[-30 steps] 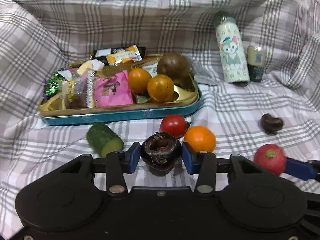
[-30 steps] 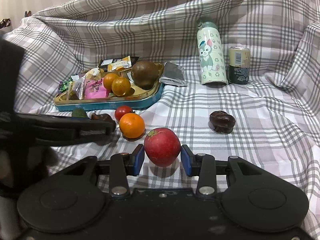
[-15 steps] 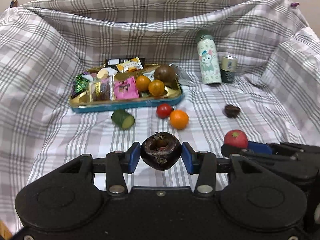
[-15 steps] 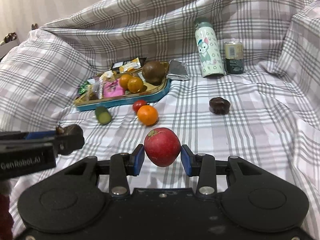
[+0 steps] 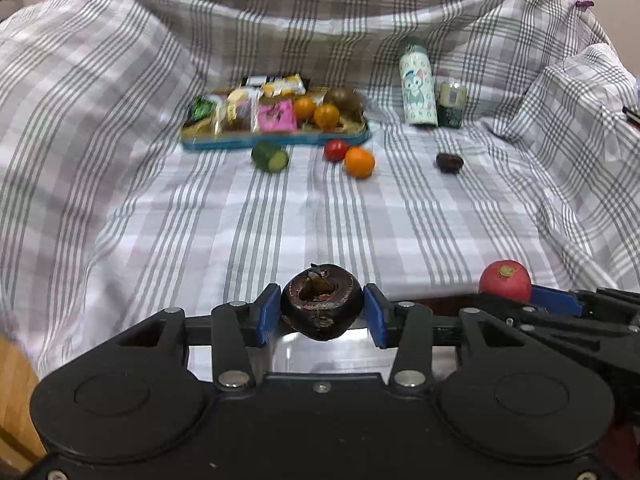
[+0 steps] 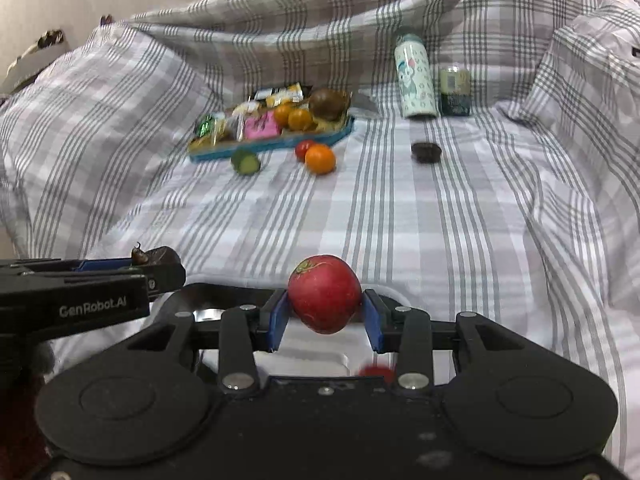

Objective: Organize fruits
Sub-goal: 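Carry the apple and dark fruit over the steel tray and open both tools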

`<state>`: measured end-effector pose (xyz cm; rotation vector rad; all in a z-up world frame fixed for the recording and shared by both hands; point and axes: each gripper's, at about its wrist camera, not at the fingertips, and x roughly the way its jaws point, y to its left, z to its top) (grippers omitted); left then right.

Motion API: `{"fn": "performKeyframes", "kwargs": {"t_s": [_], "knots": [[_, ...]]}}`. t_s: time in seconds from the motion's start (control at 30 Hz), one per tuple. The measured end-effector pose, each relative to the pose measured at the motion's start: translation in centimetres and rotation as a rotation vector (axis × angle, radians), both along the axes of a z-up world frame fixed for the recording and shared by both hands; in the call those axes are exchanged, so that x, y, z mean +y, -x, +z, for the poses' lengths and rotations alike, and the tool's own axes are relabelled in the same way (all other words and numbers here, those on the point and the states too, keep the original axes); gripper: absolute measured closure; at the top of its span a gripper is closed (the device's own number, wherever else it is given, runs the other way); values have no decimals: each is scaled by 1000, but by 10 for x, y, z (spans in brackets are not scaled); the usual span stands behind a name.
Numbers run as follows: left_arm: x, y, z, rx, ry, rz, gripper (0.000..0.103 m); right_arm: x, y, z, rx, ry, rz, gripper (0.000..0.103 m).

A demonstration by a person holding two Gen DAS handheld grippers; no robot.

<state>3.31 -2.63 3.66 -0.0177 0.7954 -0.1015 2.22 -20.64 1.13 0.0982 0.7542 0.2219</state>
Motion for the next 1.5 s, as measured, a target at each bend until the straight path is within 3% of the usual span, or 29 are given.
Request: {"fn": "performKeyframes", "kwargs": {"t_s": [0.37, 0.63, 0.9, 1.5], "knots": [[5, 34, -26, 64, -43, 44, 50, 6, 34, -21, 128, 55, 36, 62], [0, 12, -31, 41, -30, 34, 50, 12, 27, -23, 107, 72, 50, 62], [-2, -9, -42, 68, -7, 35, 50, 18, 11, -29, 99, 83, 51, 62], [-1, 1, -37, 52, -5, 14, 50, 18, 14, -24, 70, 63, 46, 61]]}}
